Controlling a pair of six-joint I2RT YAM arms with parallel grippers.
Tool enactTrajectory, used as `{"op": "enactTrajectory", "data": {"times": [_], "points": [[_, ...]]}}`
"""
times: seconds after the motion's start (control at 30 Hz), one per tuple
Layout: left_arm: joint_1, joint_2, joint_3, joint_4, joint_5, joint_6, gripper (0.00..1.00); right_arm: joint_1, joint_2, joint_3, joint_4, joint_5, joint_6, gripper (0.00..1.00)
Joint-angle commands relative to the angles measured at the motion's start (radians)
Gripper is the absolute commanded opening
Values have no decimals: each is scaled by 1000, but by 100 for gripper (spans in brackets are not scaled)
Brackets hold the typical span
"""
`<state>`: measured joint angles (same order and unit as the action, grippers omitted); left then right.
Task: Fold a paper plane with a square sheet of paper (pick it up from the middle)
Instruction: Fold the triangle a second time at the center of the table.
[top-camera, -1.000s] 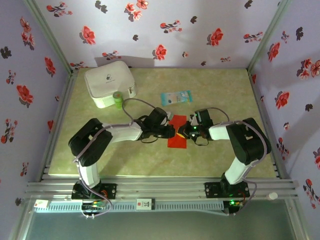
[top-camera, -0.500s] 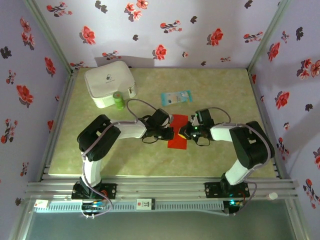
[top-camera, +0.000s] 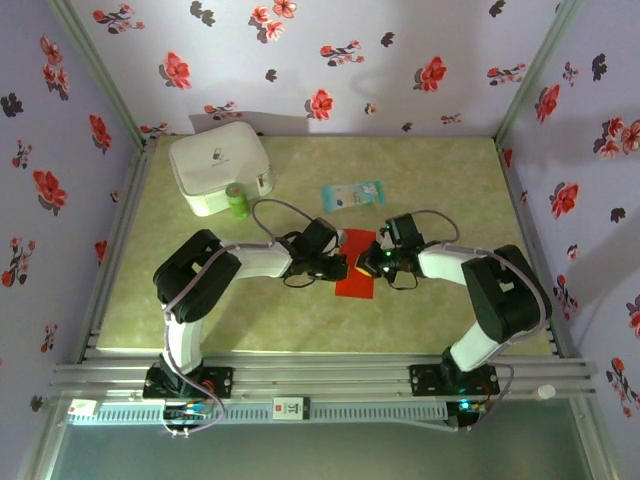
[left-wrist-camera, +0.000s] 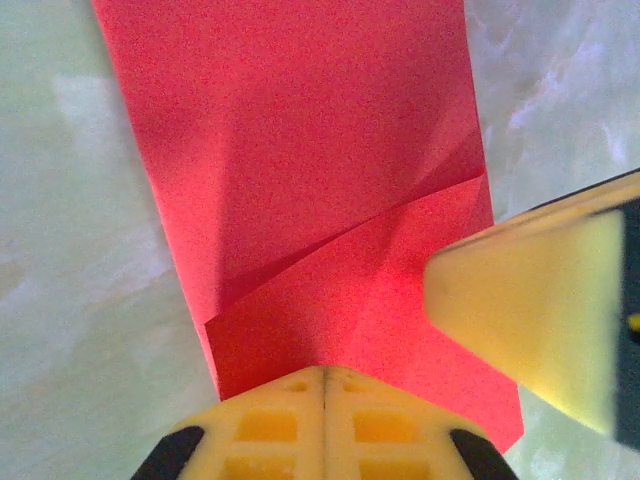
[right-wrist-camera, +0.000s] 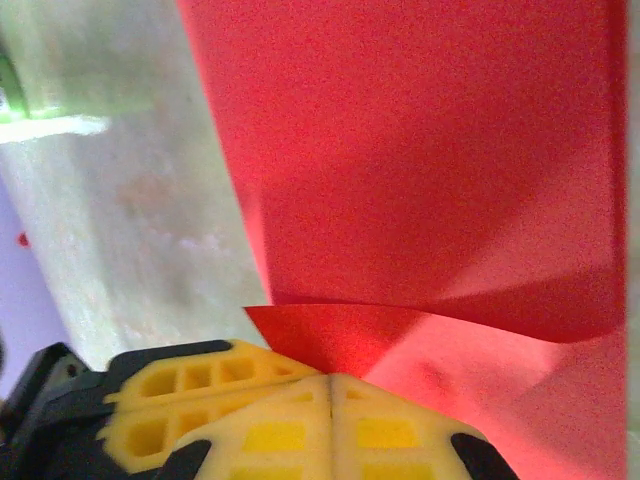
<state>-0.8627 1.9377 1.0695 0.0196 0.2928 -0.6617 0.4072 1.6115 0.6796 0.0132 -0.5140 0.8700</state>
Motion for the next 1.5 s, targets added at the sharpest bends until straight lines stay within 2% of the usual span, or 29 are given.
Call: {"op": "enactTrajectory", "data": {"times": [0.0,0.13,0.63,0.87,1.07,1.17,1.4,1.47], "points": [[4,7,-32,-130,2,31,0,-29,25,-15,-52,72,-28,0],[4,7,-37,-138,1,36,0,-56,31,-42,8,39,-17,0],[3,8,-64,-125,1,33,0,-165,16,-8,-37,71,-43,0],[4,-17,-83,-102,0,14,0,-145,-71,-20,-3,-25,-48,0],[3,-33,-80,-94,1,-2,0,-58,-17,-10,30,-86,-34,0],[4,-41,-79,-90,2,-18,0,-32,11,-3,25,-69,-39,0],[2,-80,-82,-78,3,-27,0,-36,51,7,-113,60,-116,0],[1,-102,-73,-78,4,-24,0,-43,54,-4,-115,64,-124,0]]}}
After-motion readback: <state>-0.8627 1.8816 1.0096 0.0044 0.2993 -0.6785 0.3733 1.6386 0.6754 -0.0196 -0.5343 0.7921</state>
